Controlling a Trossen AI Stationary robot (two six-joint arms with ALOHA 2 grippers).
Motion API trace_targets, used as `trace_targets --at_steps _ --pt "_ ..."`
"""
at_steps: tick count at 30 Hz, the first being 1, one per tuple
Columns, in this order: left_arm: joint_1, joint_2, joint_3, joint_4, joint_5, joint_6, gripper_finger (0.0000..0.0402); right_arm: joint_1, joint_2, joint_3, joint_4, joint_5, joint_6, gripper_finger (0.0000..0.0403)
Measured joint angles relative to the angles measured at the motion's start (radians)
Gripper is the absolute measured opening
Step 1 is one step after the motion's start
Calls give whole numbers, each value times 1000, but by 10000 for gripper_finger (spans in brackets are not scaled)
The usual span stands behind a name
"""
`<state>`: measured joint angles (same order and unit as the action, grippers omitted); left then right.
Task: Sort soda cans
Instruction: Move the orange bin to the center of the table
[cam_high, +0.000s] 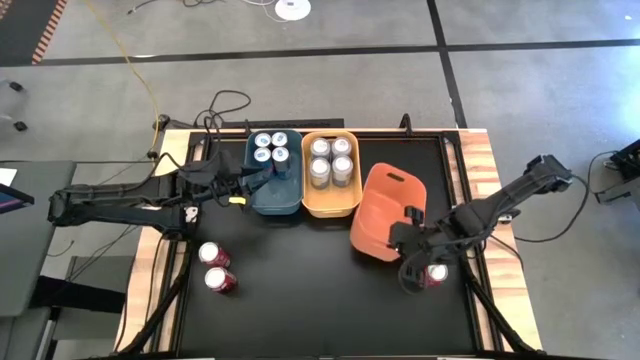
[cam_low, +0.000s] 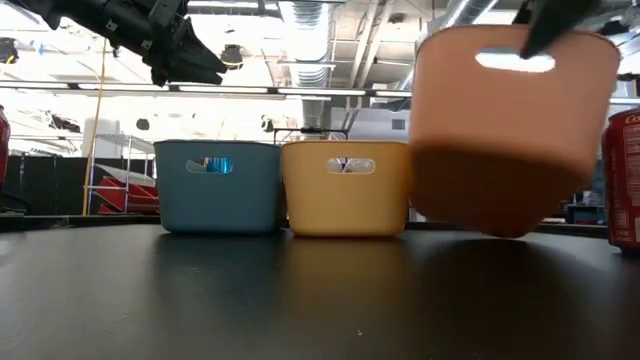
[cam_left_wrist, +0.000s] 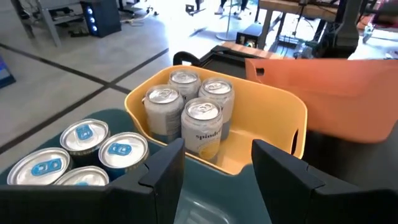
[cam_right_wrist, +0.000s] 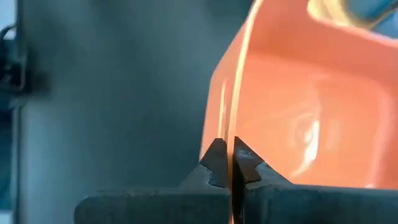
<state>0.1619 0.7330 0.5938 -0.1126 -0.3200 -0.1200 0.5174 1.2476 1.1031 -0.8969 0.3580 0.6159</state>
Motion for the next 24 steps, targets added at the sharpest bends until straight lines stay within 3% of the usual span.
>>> trace_targets --at_steps 10,15,19,24 --pt "0 0 0 -9 0 7 183 56 0 159 -54 149 -123 0" --pt "-2 0 0 -10 0 26 183 119 4 183 31 186 -404 0" --pt "-27 0 0 -10 0 51 183 153 36 184 168 115 -604 0" --pt "-81 0 0 -27 0 64 183 149 111 184 260 -85 -676 0"
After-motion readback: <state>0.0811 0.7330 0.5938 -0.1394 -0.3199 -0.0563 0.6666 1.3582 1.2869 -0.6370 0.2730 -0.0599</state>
